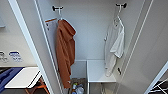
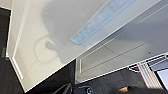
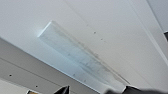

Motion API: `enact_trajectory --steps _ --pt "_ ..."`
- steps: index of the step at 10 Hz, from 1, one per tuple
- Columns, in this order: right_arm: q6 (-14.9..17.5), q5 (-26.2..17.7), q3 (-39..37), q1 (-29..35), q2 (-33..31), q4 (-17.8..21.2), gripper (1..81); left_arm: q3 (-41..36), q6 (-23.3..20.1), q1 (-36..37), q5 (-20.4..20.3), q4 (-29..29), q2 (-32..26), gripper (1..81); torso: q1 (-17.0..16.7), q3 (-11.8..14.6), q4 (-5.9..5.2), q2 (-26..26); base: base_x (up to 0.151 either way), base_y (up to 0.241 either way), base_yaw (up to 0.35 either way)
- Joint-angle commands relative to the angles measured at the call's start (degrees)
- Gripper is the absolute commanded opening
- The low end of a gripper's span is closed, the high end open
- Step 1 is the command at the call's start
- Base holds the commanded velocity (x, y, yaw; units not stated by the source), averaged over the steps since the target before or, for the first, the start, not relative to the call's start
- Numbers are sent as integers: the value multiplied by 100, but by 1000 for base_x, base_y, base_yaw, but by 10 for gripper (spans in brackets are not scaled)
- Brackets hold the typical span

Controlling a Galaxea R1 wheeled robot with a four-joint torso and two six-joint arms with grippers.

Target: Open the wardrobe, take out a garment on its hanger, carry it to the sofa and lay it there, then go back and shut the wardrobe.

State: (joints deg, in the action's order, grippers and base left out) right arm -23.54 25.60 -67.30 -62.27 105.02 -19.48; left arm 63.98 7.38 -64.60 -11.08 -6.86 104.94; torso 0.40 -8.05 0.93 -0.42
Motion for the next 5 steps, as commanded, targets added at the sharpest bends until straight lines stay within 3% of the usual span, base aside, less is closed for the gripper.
enact_trajectory --steps 1,3,5 --pt "-819 -2 -1249 -18 -145 217 811 647 1 -162 -96 1 377 811 0 0 0 2 0 0 0" --pt "-1177 -211 -2332 -352 378 234 811 1367 1 -435 -87 10 929 811 -2 0 0 0 0 0 0" --pt "-1276 -345 -3232 -782 1065 191 811 2084 18 -646 -61 36 1469 811 -6 2 0 -2 0 0 0"
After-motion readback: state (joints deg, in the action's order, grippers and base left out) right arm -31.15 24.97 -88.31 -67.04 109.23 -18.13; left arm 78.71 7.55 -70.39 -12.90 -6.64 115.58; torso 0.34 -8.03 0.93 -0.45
